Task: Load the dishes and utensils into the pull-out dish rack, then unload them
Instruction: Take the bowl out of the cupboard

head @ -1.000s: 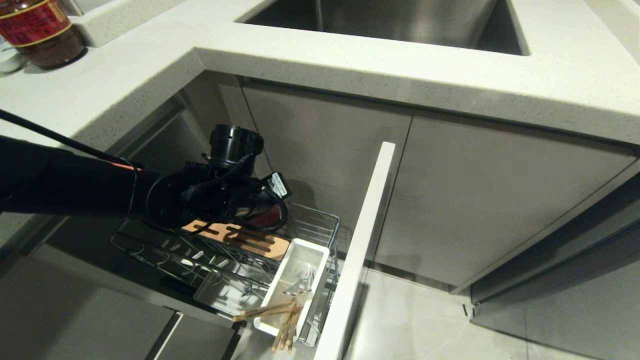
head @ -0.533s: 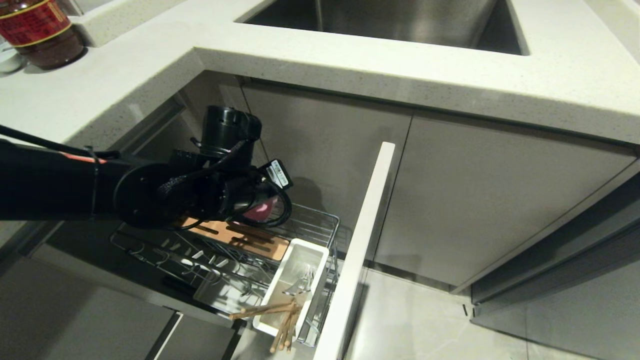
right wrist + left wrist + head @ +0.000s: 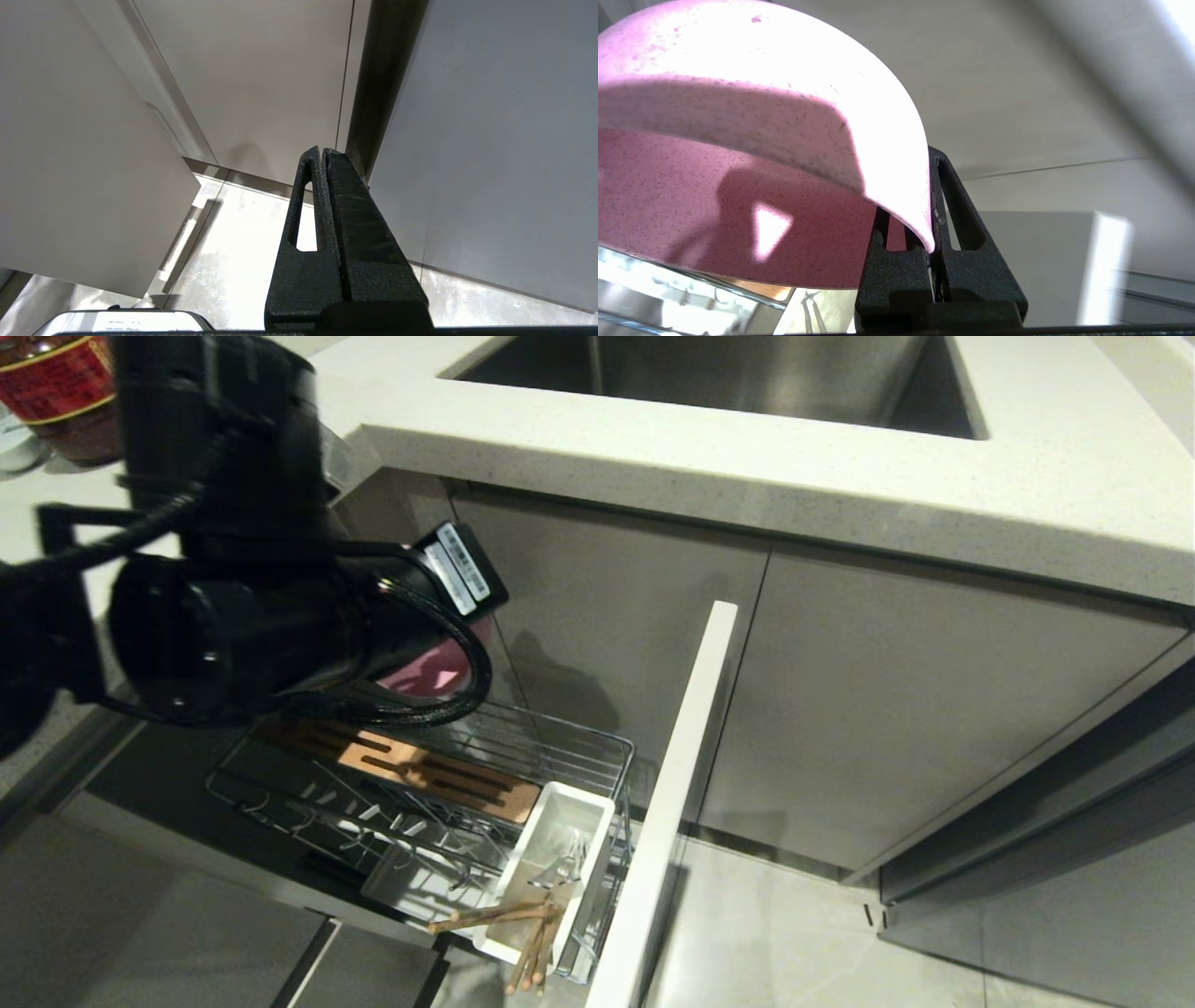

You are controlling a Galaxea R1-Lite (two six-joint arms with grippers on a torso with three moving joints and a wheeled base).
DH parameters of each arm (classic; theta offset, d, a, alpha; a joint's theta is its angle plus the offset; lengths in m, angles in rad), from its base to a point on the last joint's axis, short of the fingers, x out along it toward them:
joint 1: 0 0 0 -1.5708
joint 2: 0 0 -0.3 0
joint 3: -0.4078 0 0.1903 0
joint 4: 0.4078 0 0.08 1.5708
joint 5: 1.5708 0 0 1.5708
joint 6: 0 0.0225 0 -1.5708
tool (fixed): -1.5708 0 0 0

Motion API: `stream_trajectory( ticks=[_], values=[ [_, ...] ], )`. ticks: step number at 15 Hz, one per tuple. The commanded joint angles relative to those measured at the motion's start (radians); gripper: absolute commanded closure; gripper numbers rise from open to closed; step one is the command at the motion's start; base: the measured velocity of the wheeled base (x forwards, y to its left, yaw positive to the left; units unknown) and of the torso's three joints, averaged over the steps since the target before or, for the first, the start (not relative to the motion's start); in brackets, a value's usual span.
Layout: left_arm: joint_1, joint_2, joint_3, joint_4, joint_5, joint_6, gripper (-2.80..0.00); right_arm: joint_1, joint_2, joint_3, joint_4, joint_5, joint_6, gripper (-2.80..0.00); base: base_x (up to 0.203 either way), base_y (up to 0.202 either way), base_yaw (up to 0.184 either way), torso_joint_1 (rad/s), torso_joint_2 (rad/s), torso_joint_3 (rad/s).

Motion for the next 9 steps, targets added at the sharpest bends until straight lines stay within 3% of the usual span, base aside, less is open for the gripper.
stream_trajectory(
  ticks=[1,3,5,9],
  values=[
    [-0.082,-0.179,-0.004,-0.002,0.073,0.074,0.0,0.0,-0.001,0.026,-0.001,0.0,0.0,0.0,0.0,0.0,0.0,0.0,0.0,0.0],
    [-0.122,-0.27,-0.015,-0.007,0.148,0.17,0.0,0.0,-0.001,0.026,-0.001,0.0,0.0,0.0,0.0,0.0,0.0,0.0,0.0,0.0],
    [-0.117,-0.335,-0.05,-0.007,0.197,0.251,0.0,0.0,-0.001,0.026,0.0,0.0,0.0,0.0,0.0,0.0,0.0,0.0,0.0,0.0],
    [0.106,-0.427,-0.086,-0.005,0.22,0.462,0.0,0.0,-0.001,0.026,-0.001,0.0,0.0,0.0,0.0,0.0,0.0,0.0,0.0,0.0]
  ],
)
